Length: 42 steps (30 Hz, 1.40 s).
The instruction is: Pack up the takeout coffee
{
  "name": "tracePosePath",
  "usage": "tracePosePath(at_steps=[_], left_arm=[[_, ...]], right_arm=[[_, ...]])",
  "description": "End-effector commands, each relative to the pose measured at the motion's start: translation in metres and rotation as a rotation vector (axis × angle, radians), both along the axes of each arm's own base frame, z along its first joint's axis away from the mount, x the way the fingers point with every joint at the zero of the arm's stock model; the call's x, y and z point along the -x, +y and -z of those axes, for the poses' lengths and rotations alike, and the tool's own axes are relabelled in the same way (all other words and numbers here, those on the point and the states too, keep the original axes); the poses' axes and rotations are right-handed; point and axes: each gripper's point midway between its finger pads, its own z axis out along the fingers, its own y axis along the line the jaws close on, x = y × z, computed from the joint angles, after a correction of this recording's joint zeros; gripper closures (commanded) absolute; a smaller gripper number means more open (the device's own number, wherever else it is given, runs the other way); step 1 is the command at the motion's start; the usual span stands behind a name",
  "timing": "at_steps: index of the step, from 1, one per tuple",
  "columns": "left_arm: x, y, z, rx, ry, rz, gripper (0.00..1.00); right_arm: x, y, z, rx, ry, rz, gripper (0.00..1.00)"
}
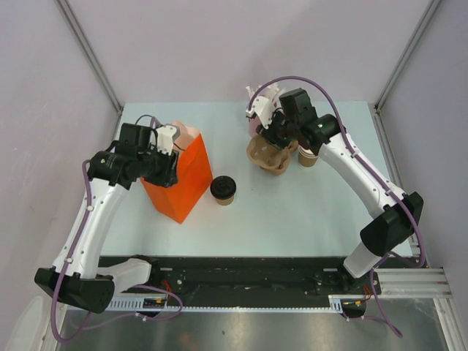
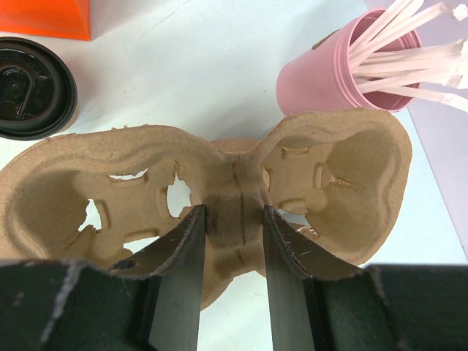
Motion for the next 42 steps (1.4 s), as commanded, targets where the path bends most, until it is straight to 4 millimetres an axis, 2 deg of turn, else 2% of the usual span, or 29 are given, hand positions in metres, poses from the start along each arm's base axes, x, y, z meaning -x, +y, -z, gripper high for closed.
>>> tracePosePath(at_steps=[1,2,3,5,6,7,8,9,11,12,13,15,20,25,29,30,33,39,42], left_arm=[[0.007,-0.007,-0.018,0.037,-0.029,0.028,0.43],[0.007,-0.006,-0.024,0.035,-0.046,0.033,0.36],[0.005,-0.005,-0.037,0.03,-0.087,0.045,0.34],[0.005,-0.002,-0.048,0.015,-0.121,0.048,0.28],[0.005,-0.001,-0.063,0.011,-0.163,0.06,0.27],[0.006,0.0,-0.071,0.009,-0.187,0.065,0.25],[0.006,0.001,-0.078,0.008,-0.211,0.067,0.22],[0.007,0.002,-0.095,0.01,-0.262,0.071,0.21],[0.009,0.005,-0.112,0.005,-0.313,0.072,0.18],[0.01,0.007,-0.127,0.003,-0.36,0.071,0.17],[0.011,0.01,-0.135,-0.006,-0.391,0.065,0.15],[0.005,0.028,-0.141,-0.068,-0.423,-0.011,0.12],[-0.024,0.073,-0.128,-0.156,-0.427,-0.184,0.18],[-0.038,0.095,-0.127,-0.139,-0.42,-0.216,0.25],[-0.051,0.111,-0.094,-0.139,-0.331,-0.226,0.18],[-0.055,0.11,-0.08,-0.119,-0.3,-0.211,0.18],[-0.065,0.116,-0.06,-0.094,-0.264,-0.201,0.2],[-0.08,0.097,-0.039,-0.001,-0.247,-0.101,0.26],[-0.083,0.086,-0.026,0.056,-0.22,-0.064,0.33]], right_arm=[[0.0,0.001,-0.029,-0.039,-0.08,0.013,0.86],[0.0,0.003,-0.029,-0.042,-0.076,0.009,0.86],[-0.001,0.005,-0.033,-0.049,-0.082,0.01,0.86],[0.0,0.009,-0.035,-0.067,-0.063,0.015,0.86],[0.0,0.012,-0.049,-0.095,-0.077,0.013,0.86],[0.0,0.015,-0.046,-0.106,-0.05,0.021,0.87],[-0.001,0.017,-0.051,-0.123,-0.049,0.024,0.88],[0.0,0.022,-0.062,-0.152,-0.056,0.013,0.89],[-0.002,0.029,-0.066,-0.181,-0.036,0.014,0.92],[-0.001,0.035,-0.07,-0.201,-0.032,0.003,0.94],[-0.003,0.038,-0.084,-0.231,-0.057,0.002,0.98],[-0.006,0.047,-0.09,-0.272,-0.042,0.004,1.0],[-0.01,0.069,-0.114,-0.349,-0.047,-0.033,1.0],[-0.003,0.085,-0.126,-0.389,-0.063,-0.093,1.0],[0.0,0.097,-0.138,-0.433,-0.065,-0.125,1.0],[0.0,0.101,-0.142,-0.445,-0.071,-0.136,1.0],[0.002,0.111,-0.15,-0.463,-0.082,-0.151,1.0],[0.005,0.124,-0.157,-0.475,-0.106,-0.172,1.0],[0.005,0.132,-0.16,-0.495,-0.112,-0.175,1.0]])
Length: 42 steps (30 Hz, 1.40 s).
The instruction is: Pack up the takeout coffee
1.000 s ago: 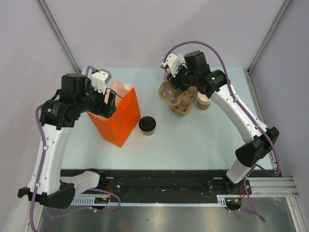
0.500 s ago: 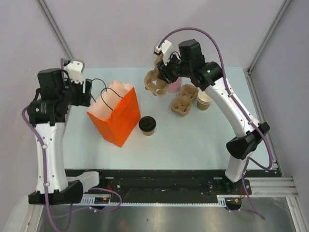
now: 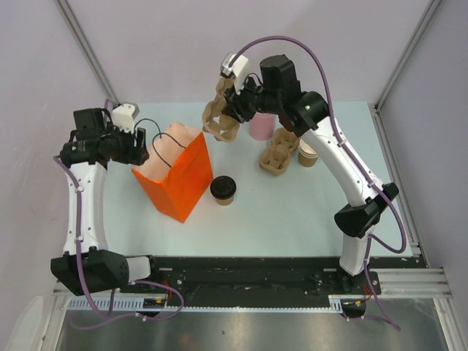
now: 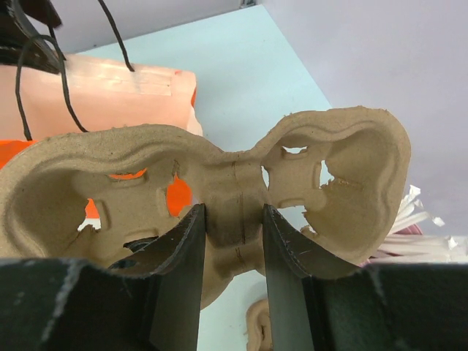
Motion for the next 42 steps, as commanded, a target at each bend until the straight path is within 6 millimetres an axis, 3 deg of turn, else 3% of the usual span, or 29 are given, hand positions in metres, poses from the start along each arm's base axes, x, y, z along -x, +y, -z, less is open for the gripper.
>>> tracePosePath(at_steps=[1,3,4,6,7,10,11,17,21,25,28,37,40,42], left_arm=[[-0.012,-0.023,0.001,0.091,-0.052,0.12,0.41],[-0.008,-0.029,0.007,0.114,-0.039,0.143,0.51],[-0.004,-0.032,0.004,0.113,-0.051,0.158,0.61],[0.003,-0.036,0.007,0.124,-0.05,0.172,0.73],[0.005,-0.036,0.006,0.124,-0.056,0.173,0.85],[0.016,-0.042,0.002,0.128,-0.079,0.188,1.0],[0.021,-0.044,0.003,0.129,-0.085,0.192,1.0],[0.036,-0.058,0.008,0.122,-0.076,0.207,1.0],[0.039,-0.058,0.005,0.136,-0.071,0.178,1.0],[0.042,-0.062,0.003,0.175,-0.059,0.173,1.0],[0.04,-0.06,0.001,0.181,-0.056,0.136,0.99],[0.036,-0.064,-0.009,0.216,-0.066,0.129,1.0],[0.036,-0.063,-0.009,0.206,-0.068,0.132,1.0],[0.035,-0.061,-0.009,0.193,-0.073,0.134,1.0]], right_arm=[[0.0,0.016,-0.03,-0.089,-0.059,-0.013,1.0],[-0.001,0.024,-0.035,-0.125,-0.061,-0.014,1.0],[-0.001,0.028,-0.037,-0.14,-0.062,-0.018,1.0],[-0.004,0.037,-0.045,-0.196,-0.066,-0.025,1.0],[-0.001,0.044,-0.048,-0.217,-0.065,-0.045,1.0],[-0.002,0.063,-0.059,-0.289,-0.074,-0.066,1.0],[-0.001,0.068,-0.069,-0.322,-0.097,-0.076,1.0],[0.012,0.108,-0.077,-0.397,-0.134,-0.104,1.0],[0.021,0.128,-0.063,-0.374,-0.129,-0.144,1.0],[0.028,0.146,-0.028,-0.301,-0.078,-0.194,1.0],[0.031,0.147,0.006,-0.216,-0.012,-0.187,1.0],[0.057,0.148,0.06,-0.027,0.04,-0.135,1.0],[0.054,0.146,0.078,0.013,0.072,-0.117,1.0],[0.057,0.145,0.075,0.009,0.077,-0.125,1.0]])
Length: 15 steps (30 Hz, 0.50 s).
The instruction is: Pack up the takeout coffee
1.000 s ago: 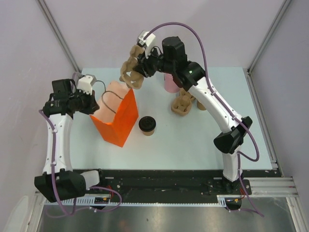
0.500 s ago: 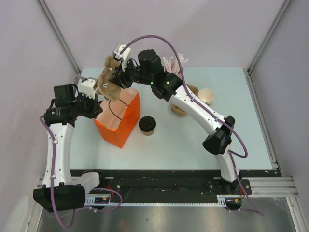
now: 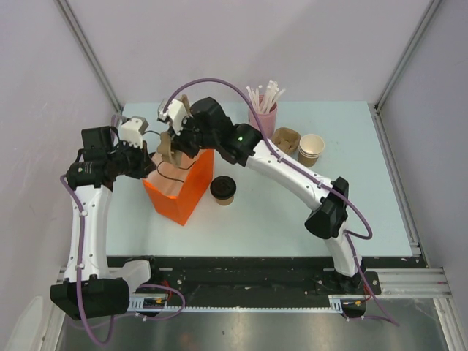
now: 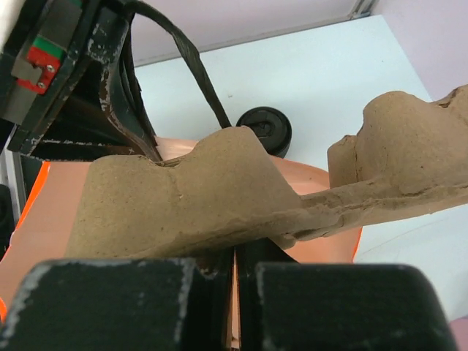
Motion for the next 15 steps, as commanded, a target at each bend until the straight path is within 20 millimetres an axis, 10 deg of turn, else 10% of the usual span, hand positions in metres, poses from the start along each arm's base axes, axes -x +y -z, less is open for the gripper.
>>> tracePosePath(at_steps=[1,15], left_arm=[[-0.003,-0.005,-0.019,0.008,-0.057,0.022,1.0],[-0.009,0.002,-0.023,-0.065,-0.089,0.043,1.0]], right_arm=[[0.001,-0.009,-0.006,0.013,-0.006,0.02,1.0],[0.032,-0.015,-0.029,-0.034,-0.072,-0.045,1.0]])
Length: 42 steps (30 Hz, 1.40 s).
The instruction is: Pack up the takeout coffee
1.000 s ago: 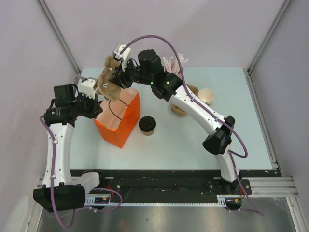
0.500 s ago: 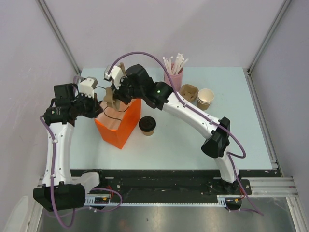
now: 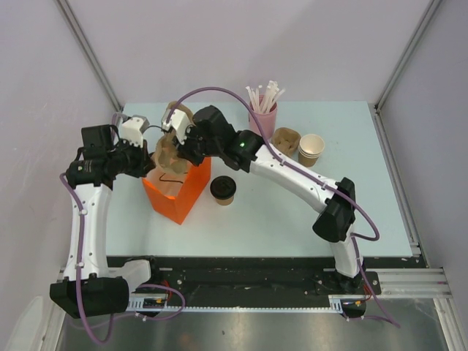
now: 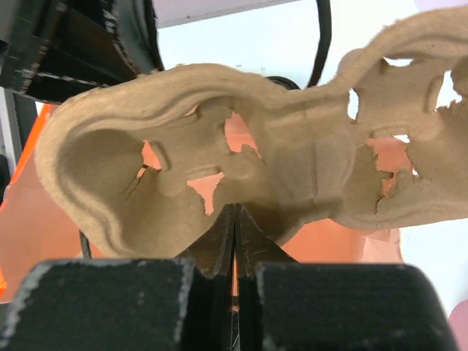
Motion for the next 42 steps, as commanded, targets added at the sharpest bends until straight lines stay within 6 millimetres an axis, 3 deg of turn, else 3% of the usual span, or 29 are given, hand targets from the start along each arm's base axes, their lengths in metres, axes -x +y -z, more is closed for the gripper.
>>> tracePosePath(at_steps=[1,5,10,17,24,25,31,42], left_arm=[[-0.007,0.0,-0.022,-0.033,-0.076,0.027,1.0],[-0.005,-0.004,-0.021,-0.023,-0.075,0.043,1.0],[-0.004,-0.007,-0.014,-0.008,-0.052,0.049,1.0],[-0.004,-0.007,-0.007,-0.003,-0.027,0.043,1.0],[-0.005,-0.006,-0.007,-0.005,-0.027,0.04,0.99],[-0.006,-0.006,-0.008,-0.008,-0.029,0.04,0.99],[-0.005,-0.005,-0.007,-0.015,-0.029,0.041,1.0],[-0.005,-0.005,-0.008,-0.021,-0.038,0.047,1.0]], right_arm=[[0.015,-0.006,-0.057,-0.101,-0.091,-0.03,1.0],[0.008,0.002,-0.038,-0.064,-0.08,-0.024,1.0],[0.003,0.004,-0.045,-0.059,-0.145,-0.032,0.96],[-0.002,-0.004,-0.041,-0.017,-0.211,0.001,0.73],[0.007,-0.008,-0.059,-0.045,-0.263,-0.017,0.5],[0.008,-0.008,-0.063,-0.051,-0.27,-0.018,0.4],[0.002,-0.006,-0.071,-0.063,-0.304,-0.017,0.24],[-0.017,0.0,-0.087,-0.096,-0.364,-0.124,0.2]])
